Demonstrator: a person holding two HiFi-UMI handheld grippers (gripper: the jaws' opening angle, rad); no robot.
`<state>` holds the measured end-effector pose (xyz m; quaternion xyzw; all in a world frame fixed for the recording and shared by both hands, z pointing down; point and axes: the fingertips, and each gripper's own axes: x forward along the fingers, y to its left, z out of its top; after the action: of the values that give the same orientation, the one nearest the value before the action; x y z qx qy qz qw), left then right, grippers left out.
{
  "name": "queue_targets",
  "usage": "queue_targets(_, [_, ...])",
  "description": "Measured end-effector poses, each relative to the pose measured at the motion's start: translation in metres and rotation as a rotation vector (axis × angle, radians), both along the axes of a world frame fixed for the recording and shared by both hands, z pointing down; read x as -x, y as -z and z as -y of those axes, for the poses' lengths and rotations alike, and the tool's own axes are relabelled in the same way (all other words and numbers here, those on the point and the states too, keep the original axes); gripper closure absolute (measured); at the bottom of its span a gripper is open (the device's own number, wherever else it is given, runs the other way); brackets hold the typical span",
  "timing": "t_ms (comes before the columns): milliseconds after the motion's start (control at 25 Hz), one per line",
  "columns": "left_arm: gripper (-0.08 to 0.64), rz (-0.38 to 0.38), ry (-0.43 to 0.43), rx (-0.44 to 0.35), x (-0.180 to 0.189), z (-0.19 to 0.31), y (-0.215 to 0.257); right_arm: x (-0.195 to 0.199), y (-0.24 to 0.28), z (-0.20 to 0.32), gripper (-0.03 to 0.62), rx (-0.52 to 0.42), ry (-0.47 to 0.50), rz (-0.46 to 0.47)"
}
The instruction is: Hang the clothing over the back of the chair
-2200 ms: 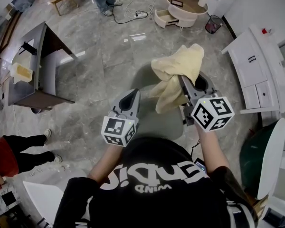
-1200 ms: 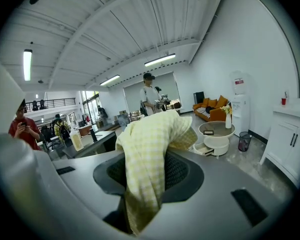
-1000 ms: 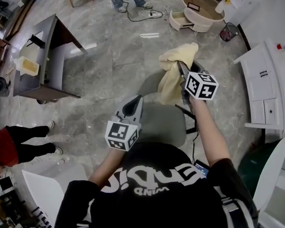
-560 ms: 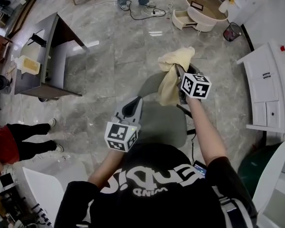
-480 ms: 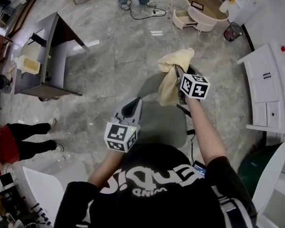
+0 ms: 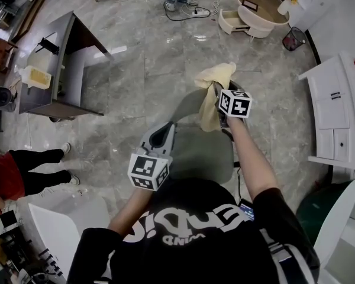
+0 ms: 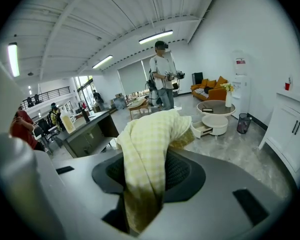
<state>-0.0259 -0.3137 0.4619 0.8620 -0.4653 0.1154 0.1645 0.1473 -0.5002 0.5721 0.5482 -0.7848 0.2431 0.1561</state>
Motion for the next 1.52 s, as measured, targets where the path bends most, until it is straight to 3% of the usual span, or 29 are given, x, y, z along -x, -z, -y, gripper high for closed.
queue_targets(280, [0.545,0.002,0.011,0.010,0.006,0.000,-0.005,0.004,-0.041,-0.010,0.440,0.106,-0.004,-0.026])
queue_targets(1520, [0.544,-0.013,-0.004,0.014,0.000,-0.016,-0.006,0.000,-0.069,-0.053,0.331,0.265,0.023,-0.103])
